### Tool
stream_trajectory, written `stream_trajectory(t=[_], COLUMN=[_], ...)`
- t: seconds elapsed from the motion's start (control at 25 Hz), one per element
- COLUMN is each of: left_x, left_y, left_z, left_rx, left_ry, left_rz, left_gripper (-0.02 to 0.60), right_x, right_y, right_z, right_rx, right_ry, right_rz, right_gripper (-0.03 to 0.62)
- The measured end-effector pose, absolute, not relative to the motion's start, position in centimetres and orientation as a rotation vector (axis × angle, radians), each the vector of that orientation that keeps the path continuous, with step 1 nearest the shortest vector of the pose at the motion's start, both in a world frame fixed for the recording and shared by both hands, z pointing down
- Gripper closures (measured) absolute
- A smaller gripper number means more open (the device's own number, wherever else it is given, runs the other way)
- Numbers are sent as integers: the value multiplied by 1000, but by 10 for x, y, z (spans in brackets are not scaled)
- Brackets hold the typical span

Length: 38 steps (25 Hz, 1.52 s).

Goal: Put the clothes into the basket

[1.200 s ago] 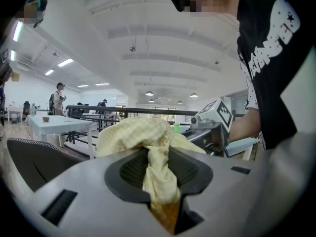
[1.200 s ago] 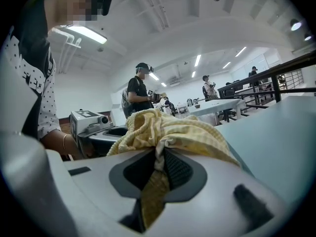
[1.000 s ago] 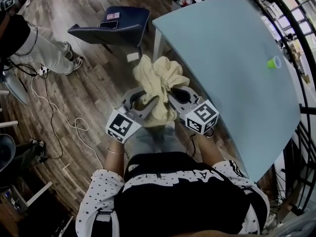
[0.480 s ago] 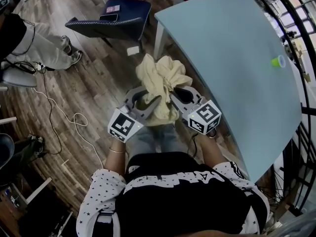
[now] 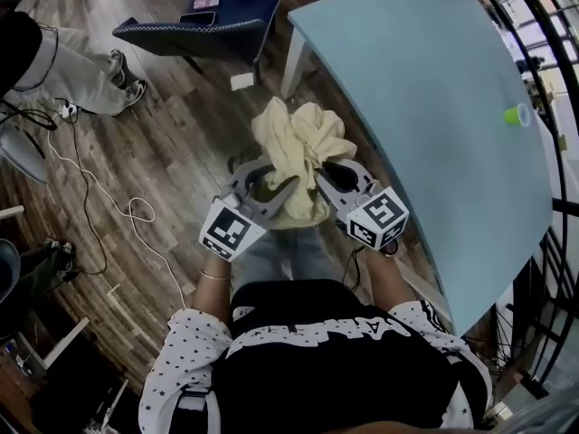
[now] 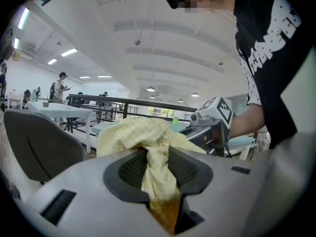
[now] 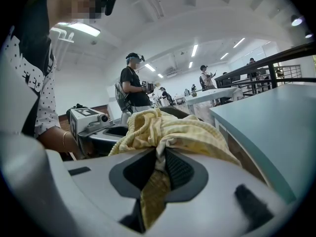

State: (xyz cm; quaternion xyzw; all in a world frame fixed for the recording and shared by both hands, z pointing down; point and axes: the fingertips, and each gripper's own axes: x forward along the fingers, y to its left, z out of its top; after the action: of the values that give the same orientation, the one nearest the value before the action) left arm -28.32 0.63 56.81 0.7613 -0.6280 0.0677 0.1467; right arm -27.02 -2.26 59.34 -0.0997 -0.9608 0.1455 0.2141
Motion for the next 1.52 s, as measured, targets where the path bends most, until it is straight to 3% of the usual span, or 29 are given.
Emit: stream_trajectory(t=[1.52], left_x=[-267], left_y=[36], left_z=[634], left_rx=[2155], left_ry=[-1708], left_rz=[238], left_gripper=[457], right_x=[-247], right_y=[6], right_z=[657], right_rx=[-255], right_ry=[-2581], right_rz=[467], right_gripper=[528])
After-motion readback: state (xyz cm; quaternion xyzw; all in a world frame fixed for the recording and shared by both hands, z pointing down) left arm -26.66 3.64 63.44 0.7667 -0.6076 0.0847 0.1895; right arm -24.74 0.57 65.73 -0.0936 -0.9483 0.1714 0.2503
